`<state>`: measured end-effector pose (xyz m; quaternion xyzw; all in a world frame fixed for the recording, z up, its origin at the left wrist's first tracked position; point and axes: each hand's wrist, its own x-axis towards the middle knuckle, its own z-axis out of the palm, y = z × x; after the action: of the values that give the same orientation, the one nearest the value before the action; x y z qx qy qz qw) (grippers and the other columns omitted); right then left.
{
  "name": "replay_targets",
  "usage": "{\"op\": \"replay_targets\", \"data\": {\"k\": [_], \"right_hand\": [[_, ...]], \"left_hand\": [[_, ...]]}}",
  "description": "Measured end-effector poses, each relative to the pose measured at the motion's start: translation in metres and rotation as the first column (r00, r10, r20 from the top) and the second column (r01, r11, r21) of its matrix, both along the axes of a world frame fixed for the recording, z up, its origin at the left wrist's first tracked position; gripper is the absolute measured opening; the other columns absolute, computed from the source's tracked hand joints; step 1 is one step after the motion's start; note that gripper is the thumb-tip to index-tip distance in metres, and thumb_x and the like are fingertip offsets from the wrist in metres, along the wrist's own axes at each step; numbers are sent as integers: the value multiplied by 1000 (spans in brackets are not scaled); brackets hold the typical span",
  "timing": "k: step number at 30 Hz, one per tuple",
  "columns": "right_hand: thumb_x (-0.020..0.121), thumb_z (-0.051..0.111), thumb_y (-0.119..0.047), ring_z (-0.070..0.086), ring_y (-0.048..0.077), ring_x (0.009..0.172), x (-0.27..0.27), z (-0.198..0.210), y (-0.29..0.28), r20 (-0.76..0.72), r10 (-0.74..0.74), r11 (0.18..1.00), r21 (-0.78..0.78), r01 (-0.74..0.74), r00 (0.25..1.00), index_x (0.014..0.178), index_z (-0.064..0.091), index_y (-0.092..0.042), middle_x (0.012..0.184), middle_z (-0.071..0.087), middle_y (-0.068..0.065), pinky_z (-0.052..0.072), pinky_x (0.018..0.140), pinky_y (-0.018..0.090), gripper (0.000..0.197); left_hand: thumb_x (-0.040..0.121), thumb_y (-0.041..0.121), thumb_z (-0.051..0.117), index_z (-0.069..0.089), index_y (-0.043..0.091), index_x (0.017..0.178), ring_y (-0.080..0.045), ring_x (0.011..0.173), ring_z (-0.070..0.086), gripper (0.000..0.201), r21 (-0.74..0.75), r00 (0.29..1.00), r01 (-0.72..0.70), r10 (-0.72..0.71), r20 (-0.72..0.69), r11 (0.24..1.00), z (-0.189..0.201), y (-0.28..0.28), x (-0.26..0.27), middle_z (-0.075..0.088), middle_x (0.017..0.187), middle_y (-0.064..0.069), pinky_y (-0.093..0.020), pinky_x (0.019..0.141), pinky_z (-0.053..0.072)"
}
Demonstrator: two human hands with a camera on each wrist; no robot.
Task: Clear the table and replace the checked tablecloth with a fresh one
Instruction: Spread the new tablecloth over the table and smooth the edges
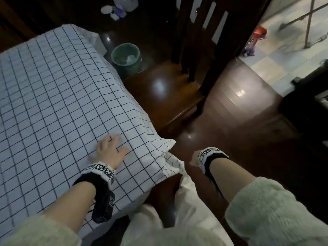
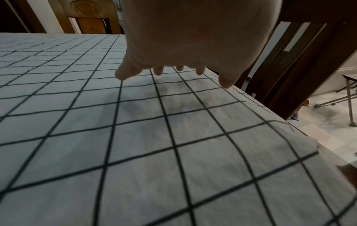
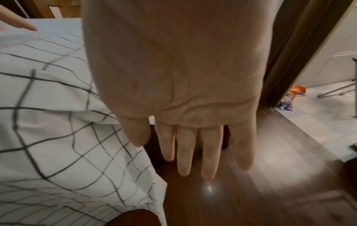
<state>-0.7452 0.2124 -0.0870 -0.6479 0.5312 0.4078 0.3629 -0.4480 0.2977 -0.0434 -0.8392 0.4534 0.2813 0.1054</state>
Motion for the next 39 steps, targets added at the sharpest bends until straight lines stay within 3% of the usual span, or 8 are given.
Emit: {"op": "replay_targets", "data": {"k": [11, 16, 19, 24, 32, 34, 37, 39], "right_hand": [[100, 37, -27, 54, 28, 118, 31, 25, -11, 289, 17, 997, -82, 8, 957, 137, 47, -19, 136, 54, 9, 44, 91, 33, 40], [99, 43, -28, 57, 30, 114, 51, 24, 23, 361, 49, 997, 37, -67, 931, 153, 12, -33, 147, 42, 10, 48, 95, 38, 63], [99, 44, -30, 53, 30, 121, 58, 15, 44, 241, 120, 993, -8, -121, 963, 151, 23, -23, 148, 41, 9, 43, 92, 33, 56], [93, 53, -33, 56, 32, 116, 66, -3, 78, -52, 325, 938, -110, -329, 944, 134, 48, -11, 133, 53, 8, 48, 97, 43, 48], [93, 52, -37, 54, 32, 118, 121, 15, 176, -27, 312, 920, -238, -310, 950, 120, 58, -13, 127, 58, 8, 43, 97, 41, 36], [95, 52, -32, 56, 30, 113, 142, 28, 204, 12, 334, 920, -224, -323, 943, 122, 58, -9, 123, 58, 8, 44, 87, 36, 36], [98, 43, -36, 57, 25, 88, 171, 42, 235, 18, 419, 888, -217, -405, 908, 109, 59, -10, 107, 61, 6, 42, 71, 32, 32], [98, 41, -37, 57, 25, 89, 188, 51, 250, 46, 483, 854, -245, -459, 874, 109, 60, -10, 108, 62, 4, 44, 73, 32, 35]], "left_hand": [[95, 34, 43, 17, 26, 152, -25, 144, 15, 63, -48, 997, 46, -43, 60, 998, 5, 35, -13, 12, 159, -1, -38, 118, 15], [94, 35, 46, 17, 26, 152, -24, 145, 14, 65, -62, 999, -1, 4, 48, 998, 5, 85, -2, 10, 160, -1, -37, 118, 15], [95, 35, 44, 16, 28, 152, -24, 145, 14, 64, -72, 998, -24, 28, 52, 997, 2, 121, 13, 8, 160, 0, -38, 118, 15], [96, 33, 44, 18, 27, 151, -24, 144, 16, 61, -136, 998, -11, 19, 63, 991, -2, 181, 46, 11, 160, 0, -38, 118, 16], [98, 34, 38, 19, 30, 151, -27, 142, 20, 56, -161, 996, 58, -46, 76, 985, 5, 311, 101, 14, 158, 0, -42, 116, 21], [98, 34, 38, 19, 30, 151, -27, 140, 23, 56, -144, 997, 32, -21, 77, 989, 8, 347, 117, 15, 157, 1, -42, 114, 24], [98, 33, 38, 25, 24, 149, -29, 128, 42, 53, -121, 992, -102, 109, 57, 987, 11, 392, 140, 37, 148, -8, -42, 105, 37], [99, 33, 38, 34, 21, 143, -28, 111, 56, 46, -65, 970, -242, 241, -31, 968, 14, 415, 147, 55, 131, -11, -36, 91, 47]]}}
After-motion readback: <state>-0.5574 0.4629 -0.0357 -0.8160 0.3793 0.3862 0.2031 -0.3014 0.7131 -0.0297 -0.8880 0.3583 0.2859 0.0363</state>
